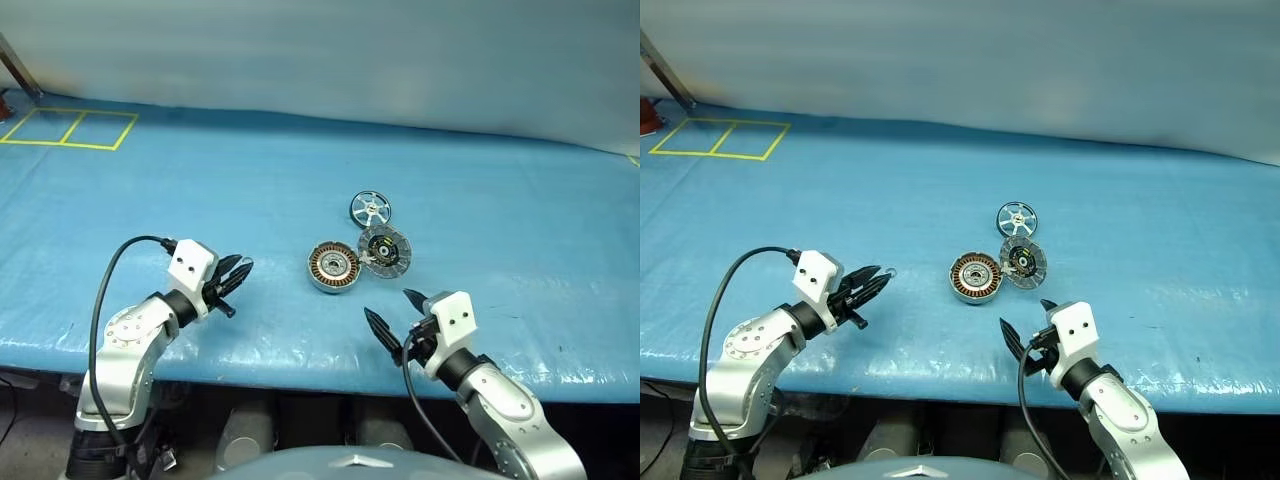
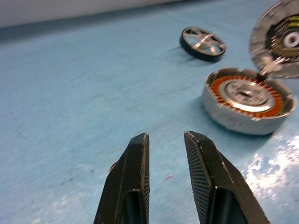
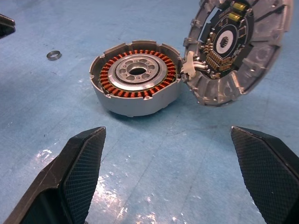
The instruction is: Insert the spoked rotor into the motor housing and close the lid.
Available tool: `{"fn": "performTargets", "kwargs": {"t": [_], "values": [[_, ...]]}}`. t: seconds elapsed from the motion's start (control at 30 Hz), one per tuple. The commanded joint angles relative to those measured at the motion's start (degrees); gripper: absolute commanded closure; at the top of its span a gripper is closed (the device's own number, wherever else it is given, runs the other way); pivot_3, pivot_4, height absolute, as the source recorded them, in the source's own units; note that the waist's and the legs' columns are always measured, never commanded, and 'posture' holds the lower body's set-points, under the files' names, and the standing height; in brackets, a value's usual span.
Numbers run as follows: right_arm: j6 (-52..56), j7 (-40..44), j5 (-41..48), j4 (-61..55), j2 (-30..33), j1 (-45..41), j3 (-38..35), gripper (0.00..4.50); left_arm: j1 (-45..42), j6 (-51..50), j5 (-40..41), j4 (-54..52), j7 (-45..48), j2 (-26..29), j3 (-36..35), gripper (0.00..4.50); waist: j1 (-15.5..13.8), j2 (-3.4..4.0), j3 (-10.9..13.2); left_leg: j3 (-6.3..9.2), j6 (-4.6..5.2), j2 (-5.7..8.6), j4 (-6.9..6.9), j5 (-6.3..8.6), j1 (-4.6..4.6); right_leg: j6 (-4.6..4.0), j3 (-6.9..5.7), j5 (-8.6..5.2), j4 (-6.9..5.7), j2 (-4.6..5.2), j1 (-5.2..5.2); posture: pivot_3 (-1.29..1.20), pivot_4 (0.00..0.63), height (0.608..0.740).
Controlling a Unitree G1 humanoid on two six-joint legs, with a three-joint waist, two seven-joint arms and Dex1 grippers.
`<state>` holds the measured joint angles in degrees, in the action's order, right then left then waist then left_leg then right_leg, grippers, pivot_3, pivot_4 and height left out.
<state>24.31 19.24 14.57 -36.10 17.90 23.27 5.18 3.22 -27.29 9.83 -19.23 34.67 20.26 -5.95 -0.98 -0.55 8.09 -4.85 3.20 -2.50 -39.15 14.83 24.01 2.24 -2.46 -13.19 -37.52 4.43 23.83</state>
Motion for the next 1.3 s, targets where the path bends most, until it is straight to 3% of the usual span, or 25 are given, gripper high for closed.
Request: {"fn": "performTargets", "kwargs": {"t": [0.03,0.3,0.4,0.53,0.83,1.07,1.17,1.3], "values": [[-2.3,-0.6,-1.4,0.3,-0.8,-0.6,1.3,0.00,-0.8,5.5,-3.2,4.3,-2.7,0.0,2.6,3.24,0.0,-0.01,0.0,0.00,0.00,0.00,0.02,0.02,0.01,-0.02,-0.01,0.00,0.03,0.00,0.00,0.00,0.150,0.740],[-3.5,-2.0,-3.3,1.1,-2.1,-0.4,2.2,0.00,-5.4,12.9,-6.5,13.5,-5.8,-0.9,6.6,3.24,0.1,-0.03,0.0,0.02,0.03,-0.03,0.13,0.08,0.09,-0.04,-0.21,0.02,0.31,-0.07,-0.02,0.00,0.150,0.740],[-3.9,-2.4,-3.8,1.1,-2.4,0.2,2.4,0.00,-6.3,13.1,-4.6,13.1,-5.9,-1.9,6.1,2.70,0.2,-0.03,0.0,0.01,0.06,-0.03,0.13,0.10,0.11,-0.04,-0.26,0.03,0.36,-0.07,-0.02,0.00,0.150,0.740],[-4.1,-2.7,-4.3,1.2,-2.8,0.5,2.6,0.00,-6.6,12.2,-3.5,12.4,-6.4,-2.2,5.5,1.38,0.2,-0.03,0.0,0.02,0.07,-0.04,0.13,0.12,0.12,-0.03,-0.28,0.03,0.40,-0.08,-0.06,0.00,0.150,0.740],[-4.1,-3.0,-4.9,2.2,-3.2,-1.1,2.5,0.00,-6.7,5.1,-2.8,15.3,-6.3,-1.5,6.7,1.38,0.2,-0.02,0.0,0.01,0.07,-0.04,0.12,0.12,0.10,0.01,-0.30,0.04,0.40,-0.13,-0.07,0.00,0.150,0.740],[-4.5,-3.5,-5.2,2.5,-3.5,-1.3,2.2,0.00,-8.2,5.1,-4.3,19.4,-7.6,-2.1,7.7,1.38,0.2,-0.01,0.0,0.00,0.06,-0.04,0.12,0.12,-0.04,0.05,-0.29,0.04,0.41,-0.15,-0.20,0.00,0.150,0.740],[-4.8,-3.7,-5.4,2.8,-3.7,-1.2,2.4,0.00,-9.2,5.1,-3.8,21.4,-7.2,-2.8,7.9,2.00,0.2,0.06,0.0,-0.01,0.04,-0.05,0.11,0.10,-0.10,0.11,-0.29,0.04,0.40,-0.13,-0.26,0.00,0.150,0.740],[-6.8,-3.6,-5.1,2.4,-4.2,-0.2,2.3,0.00,-9.4,4.5,-3.2,21.1,-5.3,-2.4,8.8,3.30,0.1,0.09,0.0,-0.01,0.04,-0.04,0.11,0.11,-0.12,0.13,-0.28,0.04,0.40,-0.08,-0.28,0.00,0.150,0.740]]}}
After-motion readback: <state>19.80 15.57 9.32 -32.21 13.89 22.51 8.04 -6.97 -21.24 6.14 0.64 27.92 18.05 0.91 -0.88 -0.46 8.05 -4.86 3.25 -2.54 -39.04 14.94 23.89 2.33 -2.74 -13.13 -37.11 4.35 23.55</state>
